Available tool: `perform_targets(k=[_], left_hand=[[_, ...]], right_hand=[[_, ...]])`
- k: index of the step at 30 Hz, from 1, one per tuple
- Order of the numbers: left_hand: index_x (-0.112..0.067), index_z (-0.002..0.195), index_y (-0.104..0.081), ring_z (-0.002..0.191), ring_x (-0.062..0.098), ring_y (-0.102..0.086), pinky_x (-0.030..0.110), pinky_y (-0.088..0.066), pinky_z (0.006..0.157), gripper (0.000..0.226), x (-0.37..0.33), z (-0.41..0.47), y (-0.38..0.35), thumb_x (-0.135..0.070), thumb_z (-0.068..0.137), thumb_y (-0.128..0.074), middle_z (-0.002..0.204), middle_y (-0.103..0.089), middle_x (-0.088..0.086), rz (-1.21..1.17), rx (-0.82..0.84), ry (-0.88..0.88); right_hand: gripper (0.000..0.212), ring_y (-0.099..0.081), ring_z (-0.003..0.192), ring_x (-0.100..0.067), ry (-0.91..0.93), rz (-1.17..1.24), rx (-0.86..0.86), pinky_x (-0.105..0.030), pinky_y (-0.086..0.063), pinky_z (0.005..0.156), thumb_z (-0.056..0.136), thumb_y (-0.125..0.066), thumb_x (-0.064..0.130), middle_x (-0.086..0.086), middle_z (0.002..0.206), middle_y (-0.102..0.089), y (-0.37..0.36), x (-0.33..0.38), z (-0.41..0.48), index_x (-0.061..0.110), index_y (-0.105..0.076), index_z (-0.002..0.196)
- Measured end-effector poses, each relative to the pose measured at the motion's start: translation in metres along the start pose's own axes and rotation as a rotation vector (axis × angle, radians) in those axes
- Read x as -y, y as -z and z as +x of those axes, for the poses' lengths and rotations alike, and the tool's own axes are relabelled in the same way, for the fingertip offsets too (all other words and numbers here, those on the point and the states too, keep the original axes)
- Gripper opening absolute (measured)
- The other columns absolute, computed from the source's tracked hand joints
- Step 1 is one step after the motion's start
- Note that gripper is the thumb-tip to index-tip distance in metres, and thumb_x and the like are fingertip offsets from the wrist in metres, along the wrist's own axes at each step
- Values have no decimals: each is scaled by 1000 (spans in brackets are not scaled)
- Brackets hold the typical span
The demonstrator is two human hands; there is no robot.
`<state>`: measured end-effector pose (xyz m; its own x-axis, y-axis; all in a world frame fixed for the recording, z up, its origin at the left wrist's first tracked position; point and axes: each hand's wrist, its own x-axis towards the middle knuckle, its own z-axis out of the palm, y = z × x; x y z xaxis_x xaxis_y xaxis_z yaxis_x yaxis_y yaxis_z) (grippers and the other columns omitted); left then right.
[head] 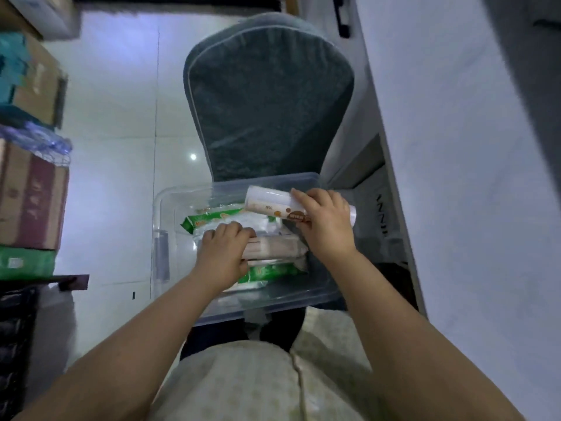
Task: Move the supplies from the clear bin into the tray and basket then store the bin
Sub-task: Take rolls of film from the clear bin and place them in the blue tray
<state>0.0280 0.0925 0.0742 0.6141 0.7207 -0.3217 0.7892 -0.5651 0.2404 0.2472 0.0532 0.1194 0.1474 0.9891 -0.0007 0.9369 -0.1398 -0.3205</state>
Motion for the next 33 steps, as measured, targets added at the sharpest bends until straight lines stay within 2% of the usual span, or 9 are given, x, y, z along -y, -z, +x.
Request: perform_targets(k=[4, 7, 12, 16, 19, 26, 30, 33], left_hand=[[-29, 124, -50, 108, 24, -46, 39, -35, 86, 59, -7, 0, 31, -30, 68, -69, 118, -50, -2, 1, -48, -138], [-30, 124, -50, 112, 23, -44, 39, -35, 86, 57, -17, -4, 47, -29, 69, -67, 121, -49, -3, 19, 3, -328], [-32, 121, -50, 105, 23, -46, 39, -36, 82, 55, -50, -28, 54, -33, 69, -66, 111, -49, -4, 82, 35, -616], [-30, 111, -56, 95, 25, -50, 39, -41, 75, 49, -94, -55, 63, -33, 64, -70, 103, -52, -3, 49, 13, -821], [-32, 111, -56, 95, 23, -50, 39, -39, 76, 52, -133, -83, 68, -31, 61, -71, 105, -54, -5, 35, -15, -963], [-30, 118, -56, 100, 24, -51, 40, -41, 82, 59, -254, -191, 63, -29, 61, -73, 111, -56, -3, 63, -16, -1331], [-31, 120, -53, 97, 20, -48, 36, -39, 79, 56, -317, -278, 31, -29, 67, -68, 110, -53, -5, 88, 24, -1493], [-31, 120, -53, 97, 20, -47, 35, -38, 79, 55, -350, -347, -2, -27, 67, -68, 107, -51, -5, 61, 87, -1540]], right_hand=[[61, -49, 108, -29, -119, -53, -156, -43, -38, 93, 75, -74, 19, -3, 124, -59, 32, 20, -19, 21, -51, 132], [61, -50, 107, -27, -294, -52, -263, -42, -38, 93, 74, -76, 21, -1, 122, -60, 44, 36, -50, 21, -51, 129], [55, -51, 109, -26, -555, -71, -394, -40, -37, 94, 74, -76, 25, 0, 123, -60, 59, 56, -130, 21, -54, 124], [55, -48, 111, -26, -751, -135, -510, -39, -32, 98, 75, -72, 16, -1, 125, -59, 92, 66, -208, 21, -53, 126], [54, -47, 111, -27, -872, -192, -604, -37, -28, 99, 75, -71, 9, -1, 124, -59, 115, 76, -274, 20, -54, 125], [57, -45, 115, -28, -1199, -205, -848, -39, -27, 103, 74, -75, 14, -3, 124, -58, 151, 110, -445, 18, -54, 128], [56, -41, 119, -25, -1323, -250, -890, -39, -24, 105, 77, -73, 16, 0, 127, -56, 158, 138, -556, 20, -52, 130], [57, -42, 116, -24, -1370, -290, -910, -39, -27, 104, 77, -72, 14, 1, 125, -57, 155, 162, -638, 21, -52, 129]])
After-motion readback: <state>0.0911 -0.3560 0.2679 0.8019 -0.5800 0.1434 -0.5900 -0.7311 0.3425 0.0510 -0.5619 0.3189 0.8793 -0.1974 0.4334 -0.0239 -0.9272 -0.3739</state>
